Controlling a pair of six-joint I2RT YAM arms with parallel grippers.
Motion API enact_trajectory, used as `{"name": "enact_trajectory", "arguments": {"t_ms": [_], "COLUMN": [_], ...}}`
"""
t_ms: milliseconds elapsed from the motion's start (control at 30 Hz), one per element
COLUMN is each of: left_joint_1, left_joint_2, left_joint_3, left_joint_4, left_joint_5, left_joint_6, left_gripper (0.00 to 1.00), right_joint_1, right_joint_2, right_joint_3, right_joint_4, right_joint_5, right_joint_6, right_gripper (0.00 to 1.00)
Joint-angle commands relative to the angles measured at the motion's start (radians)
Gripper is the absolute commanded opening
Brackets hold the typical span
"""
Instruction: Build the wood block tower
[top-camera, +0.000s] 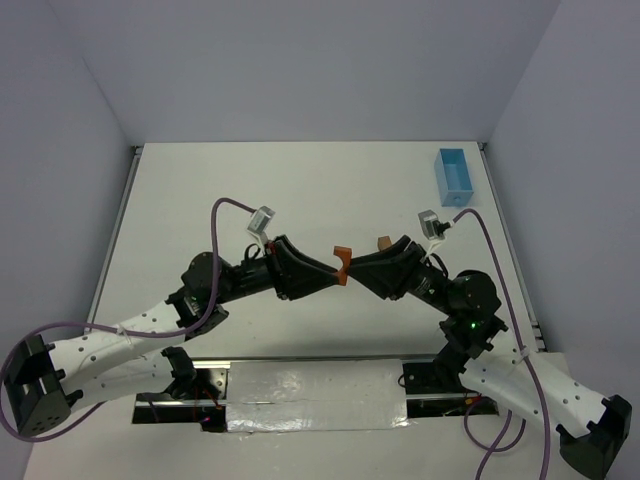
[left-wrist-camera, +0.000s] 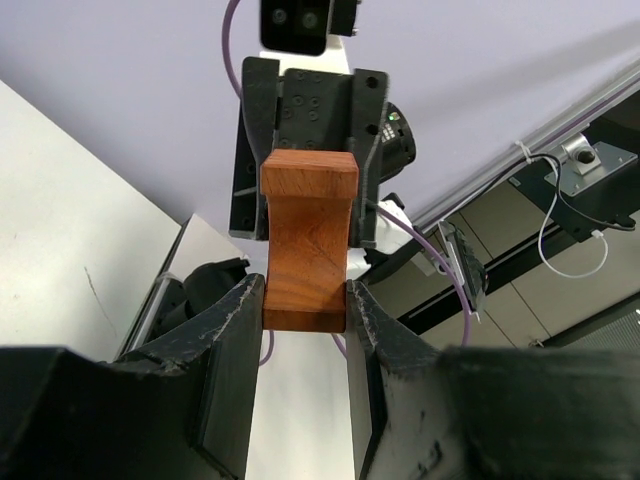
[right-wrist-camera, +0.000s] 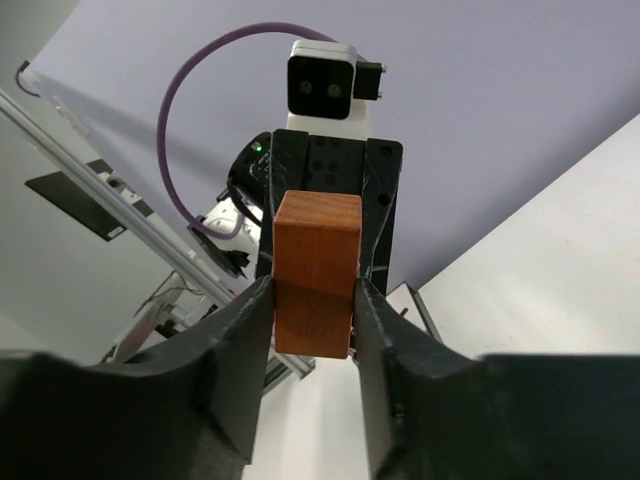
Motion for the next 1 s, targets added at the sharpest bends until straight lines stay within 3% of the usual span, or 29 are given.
{"name": "enact_trajectory", "arguments": {"t_ms": [0, 333, 467, 867, 967], "left_joint_1": [0.004, 0.004, 0.004, 0.006, 0.006], "left_joint_2": [0.002, 0.021, 0.006, -0.050, -0.062], "left_joint_3": [0.006, -0.003, -0.010, -0.026, -0.039], "left_joint_4": [0.072, 0.117, 0.111, 0.063, 0.061], "left_joint_5": [0.010, 0.018, 0.001, -0.077, -0.092], "left_joint_6": [0.007, -0.019, -0.018, -0.007, -0.012], "left_gripper": [0.00, 0.00, 0.00, 0.00, 0.00], "right_joint_1": [0.022, 0.076, 0.119, 0.194, 0.194], "right_joint_2": [0.009, 0.054, 0.058, 0.061, 0.041], "right_joint_3": [0.054, 0.042, 0.043, 0.031, 0.014], "right_joint_4": [0.037, 0.106, 0.099, 0.107, 0.118], "right_joint_5": [0.031, 0.101, 0.160, 0.302, 0.334], "right_joint_6": [-0.022, -0.016, -0.043, -0.074, -0.068], "right_gripper": [0.41, 0.37, 0.45, 0.43, 0.49]}}
